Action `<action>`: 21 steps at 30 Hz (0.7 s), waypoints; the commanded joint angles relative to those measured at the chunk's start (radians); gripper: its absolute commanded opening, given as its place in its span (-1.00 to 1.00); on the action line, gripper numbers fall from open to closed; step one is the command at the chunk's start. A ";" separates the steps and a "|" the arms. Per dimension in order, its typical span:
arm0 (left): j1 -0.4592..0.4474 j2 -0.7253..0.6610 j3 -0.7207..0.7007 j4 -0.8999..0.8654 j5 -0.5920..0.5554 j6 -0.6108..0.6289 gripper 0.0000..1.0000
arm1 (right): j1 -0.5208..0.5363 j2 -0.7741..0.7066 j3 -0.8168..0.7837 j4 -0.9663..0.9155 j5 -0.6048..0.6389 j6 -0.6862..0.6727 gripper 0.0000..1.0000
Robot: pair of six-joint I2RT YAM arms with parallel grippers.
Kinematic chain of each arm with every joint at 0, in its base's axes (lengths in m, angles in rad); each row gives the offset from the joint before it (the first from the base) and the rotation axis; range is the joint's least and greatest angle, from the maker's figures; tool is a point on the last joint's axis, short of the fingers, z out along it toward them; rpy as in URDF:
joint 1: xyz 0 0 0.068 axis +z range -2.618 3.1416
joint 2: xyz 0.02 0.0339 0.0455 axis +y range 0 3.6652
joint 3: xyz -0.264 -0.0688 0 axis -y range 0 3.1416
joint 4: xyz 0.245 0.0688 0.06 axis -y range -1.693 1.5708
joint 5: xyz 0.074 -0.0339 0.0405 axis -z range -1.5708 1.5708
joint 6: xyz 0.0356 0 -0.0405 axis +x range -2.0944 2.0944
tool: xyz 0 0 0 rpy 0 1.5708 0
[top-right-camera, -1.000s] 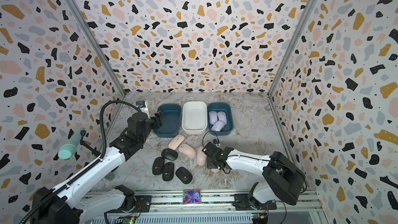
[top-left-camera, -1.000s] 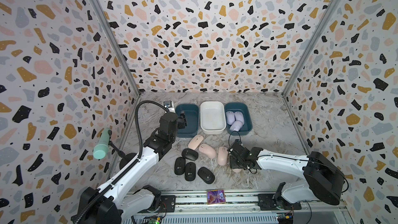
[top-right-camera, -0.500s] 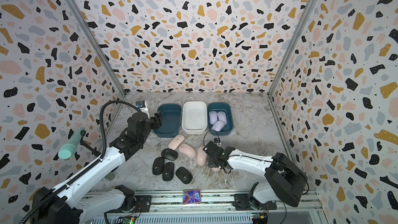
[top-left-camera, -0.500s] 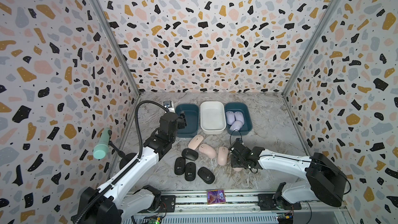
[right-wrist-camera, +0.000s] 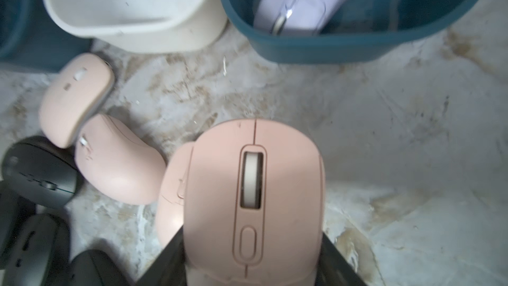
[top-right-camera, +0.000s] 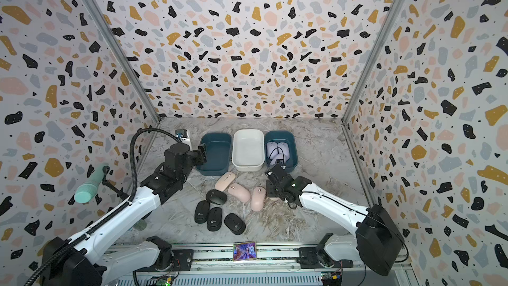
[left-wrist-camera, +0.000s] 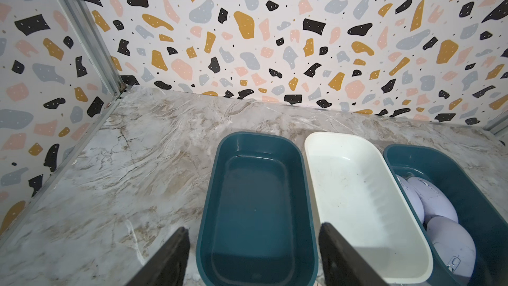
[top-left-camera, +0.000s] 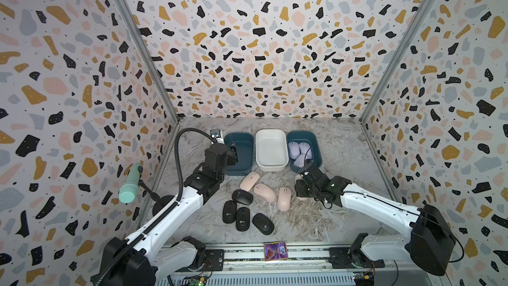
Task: Place the mice by color into the storage box
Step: Place the mouse in the storage box.
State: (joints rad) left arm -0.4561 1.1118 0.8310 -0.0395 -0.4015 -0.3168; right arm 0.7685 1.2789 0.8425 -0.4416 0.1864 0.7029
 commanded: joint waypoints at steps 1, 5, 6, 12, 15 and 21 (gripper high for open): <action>-0.006 0.005 0.039 -0.012 -0.012 0.033 0.46 | -0.029 -0.016 0.075 -0.011 0.005 -0.078 0.12; -0.006 0.012 0.054 -0.027 -0.013 0.036 0.46 | -0.066 0.008 0.138 0.017 -0.011 -0.137 0.12; -0.006 0.015 0.058 -0.031 -0.015 0.035 0.46 | -0.074 0.017 0.156 0.029 -0.017 -0.152 0.12; -0.006 0.015 0.080 -0.048 -0.019 0.033 0.46 | -0.102 0.086 0.252 0.115 -0.051 -0.223 0.13; -0.006 0.018 0.087 -0.054 -0.020 0.029 0.46 | -0.112 0.135 0.298 0.165 -0.078 -0.238 0.13; -0.006 0.017 0.101 -0.079 -0.020 0.023 0.46 | -0.126 0.245 0.385 0.225 -0.108 -0.282 0.13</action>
State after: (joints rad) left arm -0.4561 1.1328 0.8978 -0.1078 -0.4053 -0.2993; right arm 0.6514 1.5005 1.1725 -0.2714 0.1032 0.4629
